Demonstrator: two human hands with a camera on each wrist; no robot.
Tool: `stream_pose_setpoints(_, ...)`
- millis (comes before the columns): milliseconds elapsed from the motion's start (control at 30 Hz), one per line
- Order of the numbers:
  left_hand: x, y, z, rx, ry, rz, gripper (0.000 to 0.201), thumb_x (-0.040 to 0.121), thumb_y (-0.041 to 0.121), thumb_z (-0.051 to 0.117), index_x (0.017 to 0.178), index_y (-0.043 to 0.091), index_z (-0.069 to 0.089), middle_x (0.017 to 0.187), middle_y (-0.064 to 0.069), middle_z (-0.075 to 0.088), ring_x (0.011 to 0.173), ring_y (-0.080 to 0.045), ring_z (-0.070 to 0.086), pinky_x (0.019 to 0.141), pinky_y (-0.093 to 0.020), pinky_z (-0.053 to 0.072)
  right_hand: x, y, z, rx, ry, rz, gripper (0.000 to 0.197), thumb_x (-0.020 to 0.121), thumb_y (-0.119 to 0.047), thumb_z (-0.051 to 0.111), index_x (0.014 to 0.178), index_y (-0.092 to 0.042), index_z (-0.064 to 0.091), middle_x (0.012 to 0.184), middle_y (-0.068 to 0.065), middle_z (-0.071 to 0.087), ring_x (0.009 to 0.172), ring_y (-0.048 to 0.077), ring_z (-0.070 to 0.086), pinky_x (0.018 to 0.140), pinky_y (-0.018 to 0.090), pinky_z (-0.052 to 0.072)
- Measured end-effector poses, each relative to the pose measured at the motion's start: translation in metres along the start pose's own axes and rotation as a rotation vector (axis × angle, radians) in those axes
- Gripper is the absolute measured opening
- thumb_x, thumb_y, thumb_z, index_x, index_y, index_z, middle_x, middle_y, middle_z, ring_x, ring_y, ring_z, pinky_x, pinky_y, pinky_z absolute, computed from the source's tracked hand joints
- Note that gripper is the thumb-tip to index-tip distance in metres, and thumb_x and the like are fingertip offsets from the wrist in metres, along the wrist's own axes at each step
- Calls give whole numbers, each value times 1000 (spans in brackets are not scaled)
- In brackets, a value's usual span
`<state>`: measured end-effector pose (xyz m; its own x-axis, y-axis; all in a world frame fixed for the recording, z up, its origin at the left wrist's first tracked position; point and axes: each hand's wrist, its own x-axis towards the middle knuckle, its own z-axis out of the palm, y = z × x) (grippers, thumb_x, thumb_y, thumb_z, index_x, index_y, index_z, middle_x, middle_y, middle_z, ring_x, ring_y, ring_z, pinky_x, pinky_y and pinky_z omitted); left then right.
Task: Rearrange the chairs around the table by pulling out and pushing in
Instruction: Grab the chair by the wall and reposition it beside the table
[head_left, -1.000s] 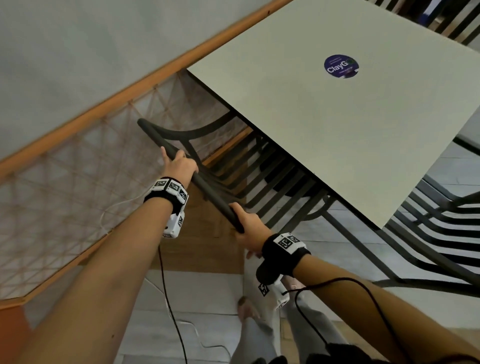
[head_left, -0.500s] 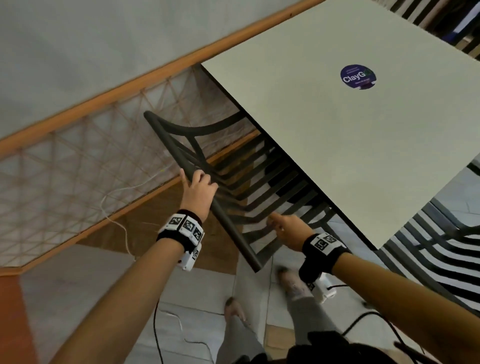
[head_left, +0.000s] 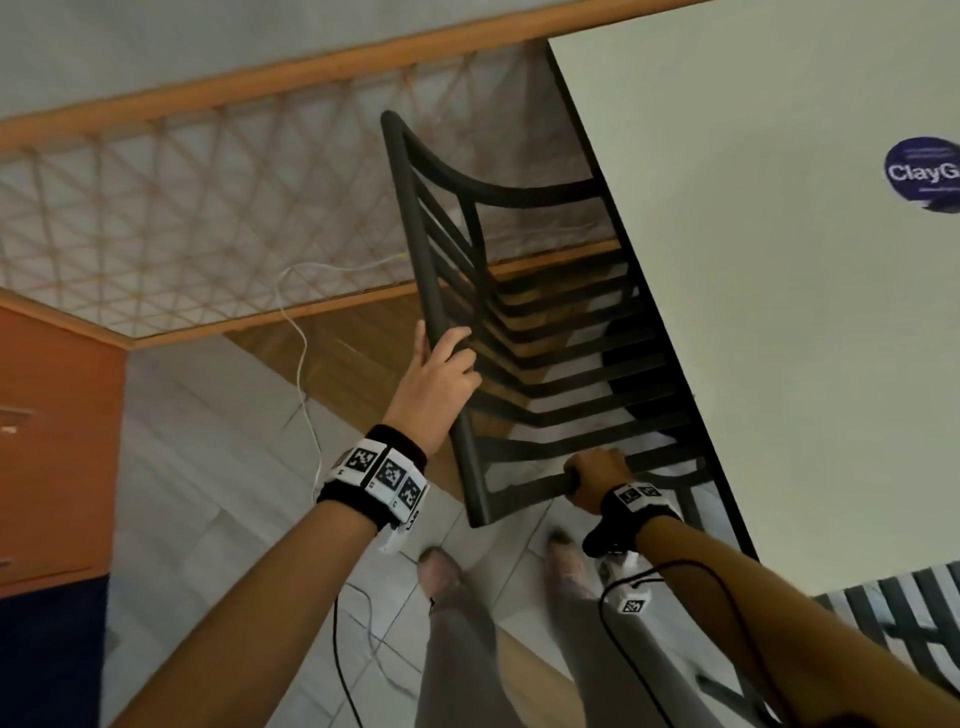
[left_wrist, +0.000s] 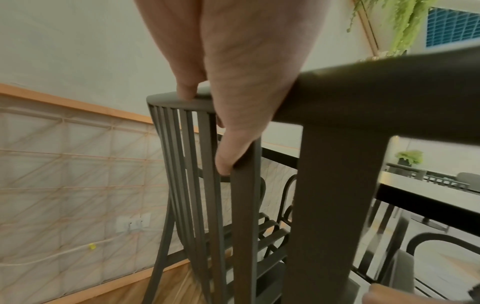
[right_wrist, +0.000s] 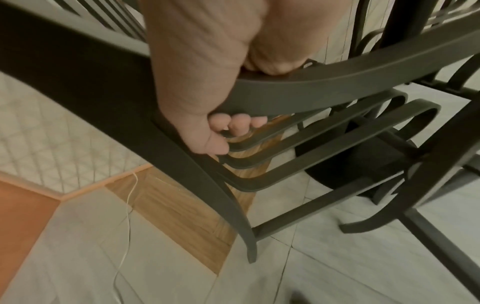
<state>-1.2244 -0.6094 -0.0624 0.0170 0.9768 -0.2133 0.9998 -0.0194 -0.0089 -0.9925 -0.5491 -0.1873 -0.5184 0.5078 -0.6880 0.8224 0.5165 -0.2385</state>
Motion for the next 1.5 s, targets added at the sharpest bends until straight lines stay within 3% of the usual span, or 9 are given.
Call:
stream_pose_setpoints(267, 27, -21, -16, 3, -13, 7, 32, 80, 2, 63, 109, 15, 69, 119, -5, 60, 146, -28, 18, 118, -63, 8, 24, -8, -15, 11, -4, 26, 8, 83, -20, 59, 89, -18, 65, 99, 4, 68, 100, 26, 61, 106, 55, 33)
stream_pose_setpoints(567, 9, -5, -9, -59, -74, 8, 30, 87, 5, 54, 111, 15, 68, 119, -1, 59, 147, -27, 12, 117, -62, -6, 9, 1, 3, -19, -9, 32, 9, 84, -22, 57, 86, -20, 66, 92, 0, 67, 96, 23, 61, 102, 50, 33)
stream_pose_setpoints(767, 16, -10, -13, 19, -43, -6, 30, 84, 5, 61, 110, 18, 67, 126, -3, 56, 145, -26, 18, 117, -62, 11, 8, -6, -3, 3, 54, 21, 6, 87, -20, 56, 90, -20, 62, 94, 2, 62, 103, 28, 61, 104, 52, 37)
stream_pose_setpoints(833, 6, -3, -13, 43, -13, -23, 35, 83, 3, 62, 114, 18, 64, 131, -4, 52, 145, -25, 17, 118, -60, 12, -4, -7, 5, 45, 111, -27, 19, 88, -23, 55, 106, -21, 60, 112, 5, 63, 114, 27, 56, 108, 50, 32)
stream_pose_setpoints(933, -17, 16, -12, 22, 26, -43, 39, 84, 1, 57, 119, 16, 60, 141, -8, 45, 147, -24, 14, 119, -57, 13, -27, -8, 15, 43, 176, -96, 52, 85, -21, 57, 135, -16, 43, 137, 7, 51, 129, 27, 45, 112, 45, 31)
stream_pose_setpoints(1100, -58, 57, -13, 46, -37, -86, 42, 85, -1, 55, 124, 13, 56, 147, -9, 38, 149, -21, 6, 121, -52, 14, -70, -13, 19, 192, 209, -120, 80, 80, -15, 68, 148, -15, 25, 155, 9, 28, 140, 28, 34, 114, 44, 34)
stream_pose_setpoints(1200, -78, 78, -11, 86, -89, -105, 48, 83, -1, 58, 128, 14, 52, 151, -8, 34, 149, -20, 4, 121, -51, 16, -98, -10, 19, 218, 191, -134, 84, 80, -15, 68, 149, -16, 21, 157, 10, 25, 134, 33, 42, 109, 45, 41)
stream_pose_setpoints(1400, -117, 130, 1, -3, -42, -227, 59, 83, 3, 58, 139, 13, 40, 152, -4, 33, 149, -18, 10, 121, -47, 17, -168, 15, 40, 237, 246, -158, 71, 84, -16, 63, 145, -16, 26, 146, 15, 40, 124, 36, 51, 100, 47, 46)
stream_pose_setpoints(1500, -138, 168, 13, -82, -41, -264, 56, 85, 7, 56, 138, 16, 40, 149, -4, 38, 144, -20, 23, 120, -45, 21, -207, 38, 57, 272, 288, -145, 68, 84, -17, 64, 144, -15, 30, 144, 14, 42, 125, 35, 51, 99, 44, 47)
